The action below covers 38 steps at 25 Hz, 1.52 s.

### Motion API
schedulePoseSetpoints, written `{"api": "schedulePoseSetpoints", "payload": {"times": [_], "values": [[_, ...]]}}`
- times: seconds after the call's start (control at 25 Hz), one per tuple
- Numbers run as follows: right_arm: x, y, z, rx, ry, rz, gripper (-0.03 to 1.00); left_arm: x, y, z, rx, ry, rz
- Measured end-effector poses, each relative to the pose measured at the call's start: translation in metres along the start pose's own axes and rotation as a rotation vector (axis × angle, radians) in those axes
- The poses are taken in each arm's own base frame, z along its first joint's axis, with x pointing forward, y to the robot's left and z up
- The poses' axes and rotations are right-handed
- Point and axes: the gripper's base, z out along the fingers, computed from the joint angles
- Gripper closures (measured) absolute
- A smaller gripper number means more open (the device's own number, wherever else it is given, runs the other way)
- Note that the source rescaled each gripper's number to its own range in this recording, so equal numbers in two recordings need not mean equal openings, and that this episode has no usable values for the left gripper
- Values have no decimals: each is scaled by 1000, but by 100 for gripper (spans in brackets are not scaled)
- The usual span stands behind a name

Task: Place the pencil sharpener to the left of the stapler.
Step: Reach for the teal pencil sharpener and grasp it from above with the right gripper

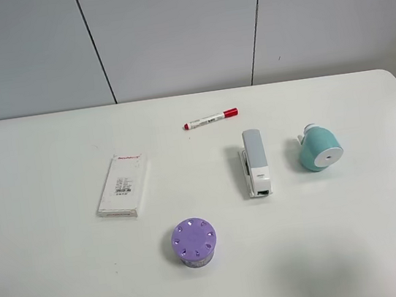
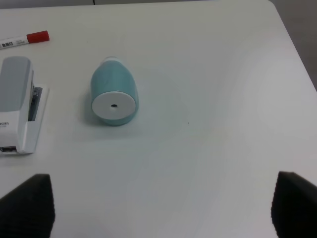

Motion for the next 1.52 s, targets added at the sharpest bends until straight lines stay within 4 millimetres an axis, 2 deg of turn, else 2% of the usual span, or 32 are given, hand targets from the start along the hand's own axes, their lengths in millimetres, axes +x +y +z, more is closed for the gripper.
{"api": "schedulePoseSetpoints", "payload": {"times": [1.16, 1.32, 1.52], "values": [[-2, 1, -3, -13, -14, 8, 1, 0, 0, 0, 0, 0, 0], [-16, 1, -10, -15, -37, 9, 1, 0, 0, 0, 0, 0, 0], [-47, 3, 9, -14, 103, 5, 1, 0, 0, 0, 0, 0, 0]]}}
